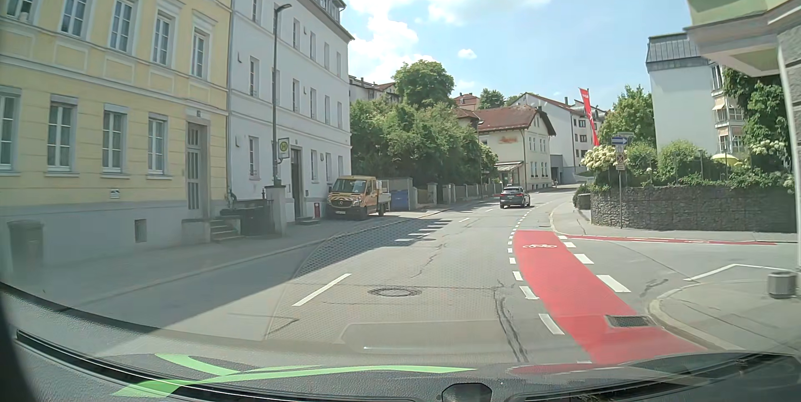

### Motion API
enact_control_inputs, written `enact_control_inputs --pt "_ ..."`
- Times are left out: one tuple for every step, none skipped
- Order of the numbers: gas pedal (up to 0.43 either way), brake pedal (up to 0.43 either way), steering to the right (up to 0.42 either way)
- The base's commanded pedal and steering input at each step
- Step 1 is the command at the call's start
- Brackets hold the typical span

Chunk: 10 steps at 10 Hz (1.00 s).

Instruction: Follow the waypoints while adhering to traffic rules and regulations

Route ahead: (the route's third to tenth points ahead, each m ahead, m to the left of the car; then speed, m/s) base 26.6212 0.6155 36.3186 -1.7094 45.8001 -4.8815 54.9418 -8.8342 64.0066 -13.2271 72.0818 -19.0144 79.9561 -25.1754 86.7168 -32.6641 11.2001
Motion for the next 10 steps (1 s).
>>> enact_control_inputs --pt "0.138 0.000 0.031" --pt "0.138 0.000 0.034" --pt "0.138 0.000 0.036" --pt "0.138 0.000 0.036" --pt "0.130 0.000 0.036" --pt "0.118 0.000 0.037" --pt "0.098 0.000 0.037" --pt "0.067 0.000 0.038" --pt "0.047 0.000 0.041" --pt "0.039 0.000 0.040"
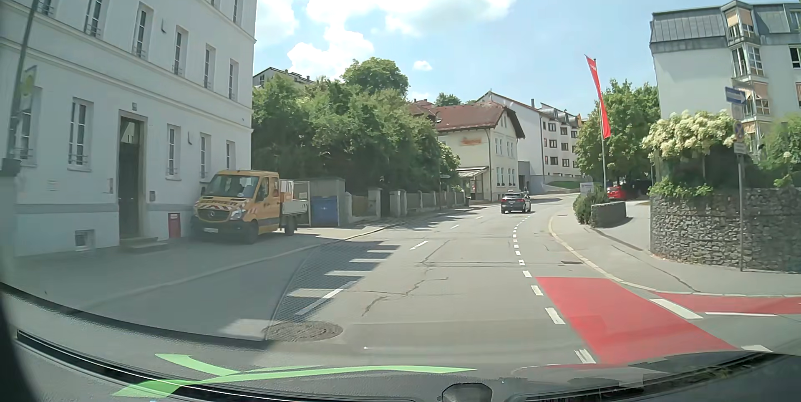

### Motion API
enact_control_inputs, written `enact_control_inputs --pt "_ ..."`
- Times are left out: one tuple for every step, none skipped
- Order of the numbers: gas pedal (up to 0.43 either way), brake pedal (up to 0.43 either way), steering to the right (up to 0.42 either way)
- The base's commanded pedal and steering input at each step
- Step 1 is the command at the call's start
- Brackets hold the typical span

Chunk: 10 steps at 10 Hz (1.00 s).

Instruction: Follow the waypoints while adhering to traffic rules and regulations

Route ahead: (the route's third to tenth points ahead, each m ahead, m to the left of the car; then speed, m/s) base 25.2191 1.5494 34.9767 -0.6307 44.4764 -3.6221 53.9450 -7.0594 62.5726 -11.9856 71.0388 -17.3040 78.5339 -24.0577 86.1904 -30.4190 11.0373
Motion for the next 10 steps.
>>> enact_control_inputs --pt "0.039 0.000 0.038" --pt "0.039 0.000 0.035" --pt "0.039 0.000 0.035" --pt "0.059 0.000 0.037" --pt "0.079 0.000 0.039" --pt "0.118 0.000 0.039" --pt "0.150 0.000 0.039" --pt "0.150 0.000 0.039" --pt "0.150 0.000 0.039" --pt "0.157 0.000 0.039"
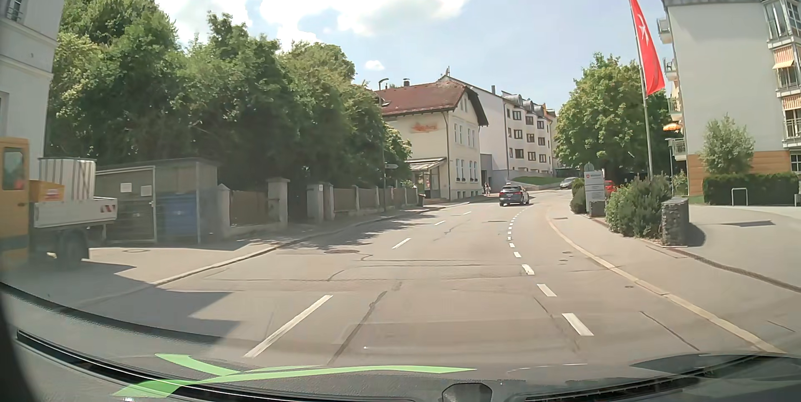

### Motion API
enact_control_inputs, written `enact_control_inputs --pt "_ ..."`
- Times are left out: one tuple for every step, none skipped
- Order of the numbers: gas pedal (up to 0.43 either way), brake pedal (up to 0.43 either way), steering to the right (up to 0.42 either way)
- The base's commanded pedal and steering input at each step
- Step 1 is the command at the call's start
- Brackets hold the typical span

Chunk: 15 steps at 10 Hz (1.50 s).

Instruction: Follow the waypoints while adhering to traffic rules and regulations

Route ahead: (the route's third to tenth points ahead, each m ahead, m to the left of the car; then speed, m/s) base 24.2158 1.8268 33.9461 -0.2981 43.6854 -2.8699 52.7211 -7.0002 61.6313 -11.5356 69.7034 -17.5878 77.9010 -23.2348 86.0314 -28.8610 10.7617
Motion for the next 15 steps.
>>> enact_control_inputs --pt "0.150 0.000 0.039" --pt "0.130 0.000 0.039" --pt "0.130 0.000 0.038" --pt "0.138 0.000 0.035" --pt "0.138 0.000 0.033" --pt "0.138 0.000 0.033" --pt "0.138 0.000 0.033" --pt "0.138 0.000 0.029" --pt "0.138 0.000 0.028" --pt "0.138 0.000 0.027" --pt "0.138 0.000 0.032" --pt "0.138 0.000 0.036" --pt "0.138 0.000 0.034" --pt "0.138 0.000 0.033" --pt "0.138 0.000 0.033"
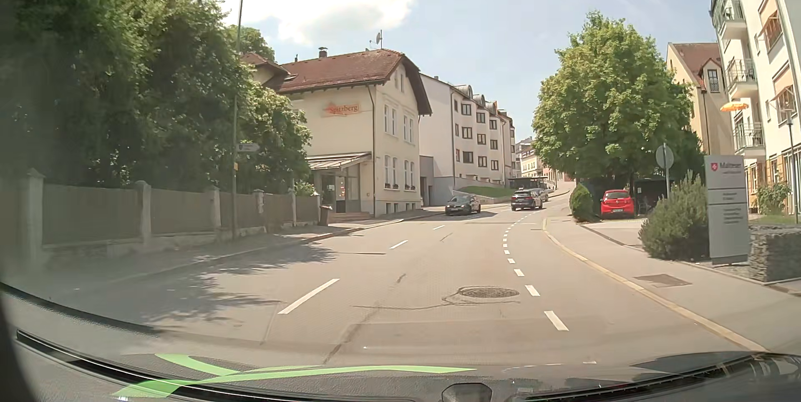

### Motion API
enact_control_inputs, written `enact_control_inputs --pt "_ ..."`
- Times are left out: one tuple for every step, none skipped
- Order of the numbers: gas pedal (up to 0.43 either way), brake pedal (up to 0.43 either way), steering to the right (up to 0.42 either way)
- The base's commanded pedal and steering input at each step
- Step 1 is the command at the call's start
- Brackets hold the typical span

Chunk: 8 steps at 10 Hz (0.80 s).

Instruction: Follow the waypoints while adhering to traffic rules and regulations

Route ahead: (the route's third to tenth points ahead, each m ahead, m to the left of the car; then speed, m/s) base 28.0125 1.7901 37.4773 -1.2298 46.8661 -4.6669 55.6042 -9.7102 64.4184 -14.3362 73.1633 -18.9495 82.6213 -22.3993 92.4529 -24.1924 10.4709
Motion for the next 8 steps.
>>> enact_control_inputs --pt "0.138 0.000 0.034" --pt "0.138 0.000 0.034" --pt "0.138 0.000 0.034" --pt "0.138 0.000 0.034" --pt "0.138 0.000 0.034" --pt "0.138 0.000 0.032" --pt "0.138 0.000 0.029" --pt "0.138 0.000 0.029"
